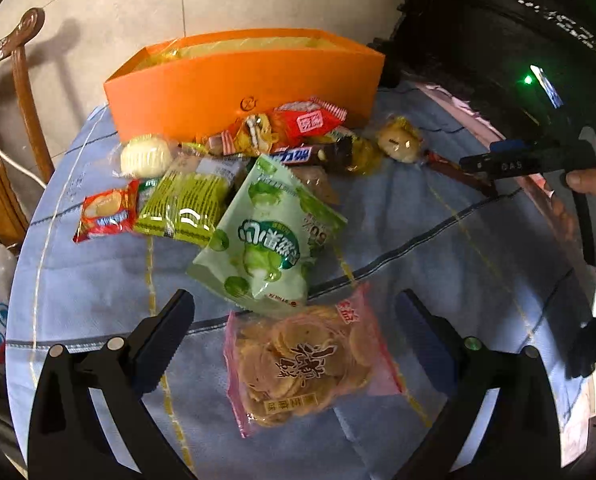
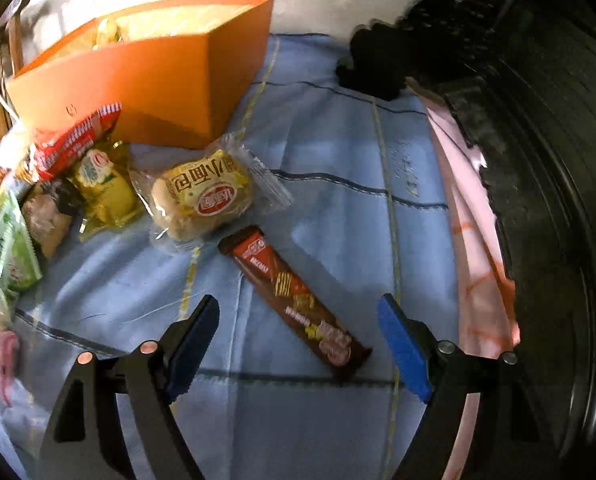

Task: Organize snacks
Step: 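Grasp the brown chocolate wafer bar with the right gripper while the left grasps the pink cookie bag, then carry both over the box and open the left gripper to drop the pink bag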

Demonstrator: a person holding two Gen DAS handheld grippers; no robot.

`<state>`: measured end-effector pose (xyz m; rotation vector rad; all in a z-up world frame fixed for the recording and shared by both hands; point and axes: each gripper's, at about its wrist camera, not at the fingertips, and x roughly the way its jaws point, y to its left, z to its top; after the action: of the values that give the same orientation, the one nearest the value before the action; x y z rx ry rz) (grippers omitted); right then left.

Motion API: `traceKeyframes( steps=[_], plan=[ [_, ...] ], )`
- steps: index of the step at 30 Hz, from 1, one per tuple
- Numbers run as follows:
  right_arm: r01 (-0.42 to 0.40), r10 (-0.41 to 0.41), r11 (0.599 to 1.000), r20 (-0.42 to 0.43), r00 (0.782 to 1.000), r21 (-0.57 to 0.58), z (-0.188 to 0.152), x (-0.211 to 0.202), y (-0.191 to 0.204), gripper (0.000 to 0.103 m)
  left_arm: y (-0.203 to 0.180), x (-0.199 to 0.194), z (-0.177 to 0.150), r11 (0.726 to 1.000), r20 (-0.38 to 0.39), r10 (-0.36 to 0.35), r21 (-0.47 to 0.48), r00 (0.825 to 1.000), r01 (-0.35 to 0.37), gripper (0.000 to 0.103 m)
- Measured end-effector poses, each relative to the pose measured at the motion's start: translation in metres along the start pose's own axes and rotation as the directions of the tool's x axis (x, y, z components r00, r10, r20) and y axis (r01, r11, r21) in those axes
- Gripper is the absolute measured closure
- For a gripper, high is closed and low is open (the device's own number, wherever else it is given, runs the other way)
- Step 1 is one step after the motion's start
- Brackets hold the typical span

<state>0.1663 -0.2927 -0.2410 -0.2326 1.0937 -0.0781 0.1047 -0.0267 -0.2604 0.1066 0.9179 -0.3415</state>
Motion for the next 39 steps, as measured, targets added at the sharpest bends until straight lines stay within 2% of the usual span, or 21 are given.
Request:
traceKeyframes(
  steps=[3, 6, 7, 8, 9, 10, 11, 12, 13, 15, 19, 24, 30, 39],
  plan=[
    [0.006, -0.007, 0.999, -0.031, 0.999, -0.037, 0.003, 0.016, 0.002, 0.021, 0.001, 0.02, -0.008, 0.999, -0.043, 0.029, -0.021, 0.999, -0.03, 0.004],
    [0.001, -0.005, 0.999, -0.085, 0.996, -0.05, 0.001, 0.036, 0.003, 0.021, 0.0, 0.032, -0.015, 0.998, -0.069, 0.0, -0.067, 0.998, -0.004, 0.004],
    [-0.012, 0.01, 0.999, -0.059, 0.998, -0.037, 0.001, 0.035, 0.001, 0.022, -0.002, 0.034, -0.017, 0.997, -0.079, -0.006, -0.072, 0.997, 0.001, 0.004],
    [-0.028, 0.026, 0.999, -0.074, 0.997, -0.026, 0.0, 0.037, 0.0, 0.031, -0.005, 0.037, -0.019, 0.998, -0.085, -0.014, -0.068, 0.996, 0.009, 0.007],
    [-0.098, 0.098, 0.995, -0.081, 0.992, 0.008, 0.001, 0.036, -0.001, 0.054, -0.008, 0.039, -0.02, 0.998, -0.091, -0.025, -0.062, 0.996, 0.019, 0.023],
    [-0.129, 0.129, 0.992, -0.09, 0.988, 0.001, 0.002, 0.035, 0.002, 0.07, -0.011, 0.036, -0.022, 0.999, -0.069, -0.012, -0.039, 0.998, 0.01, 0.042],
    [-0.141, 0.138, 0.99, -0.102, 0.985, -0.031, 0.002, 0.032, 0.009, 0.08, -0.012, 0.034, -0.021, 0.999, -0.062, -0.027, -0.042, 0.998, 0.024, 0.048],
    [-0.097, 0.088, 0.992, -0.106, 0.991, -0.085, 0.001, 0.028, 0.021, 0.08, -0.009, 0.033, -0.02, 0.997, -0.061, -0.032, -0.068, 0.998, 0.027, 0.058],
    [-0.101, 0.09, 0.989, -0.107, 0.99, -0.104, -0.001, 0.024, 0.029, 0.08, -0.006, 0.033, -0.019, 0.996, -0.062, -0.035, -0.086, 0.997, 0.03, 0.064],
    [-0.121, 0.111, 0.987, -0.096, 0.989, -0.105, -0.005, 0.014, 0.041, 0.08, 0.0, 0.033, -0.016, 0.991, -0.069, -0.055, -0.125, 0.996, 0.046, 0.067],
    [-0.175, 0.173, 0.983, -0.031, 0.984, -0.063, -0.009, -0.018, 0.058, 0.08, 0.012, 0.011, -0.012, 0.984, -0.029, -0.088, -0.157, 0.996, 0.082, 0.069],
    [-0.263, 0.268, 0.961, 0.054, 0.962, -0.089, -0.005, -0.069, 0.087, 0.08, 0.033, -0.027, -0.001, 0.978, 0.035, -0.089, -0.187, 0.995, 0.094, 0.069],
    [-0.343, 0.349, 0.937, 0.163, 0.923, -0.067, 0.036, -0.125, 0.093, 0.08, 0.053, -0.063, 0.035, 0.976, 0.125, -0.046, -0.208, 0.991, 0.072, 0.069],
    [-0.319, 0.33, 0.944, 0.263, 0.907, -0.082, 0.116, -0.17, 0.088, 0.08, 0.086, -0.093, 0.126, 0.973, 0.224, -0.003, -0.224, 0.975, 0.055, 0.069]
  ],
)
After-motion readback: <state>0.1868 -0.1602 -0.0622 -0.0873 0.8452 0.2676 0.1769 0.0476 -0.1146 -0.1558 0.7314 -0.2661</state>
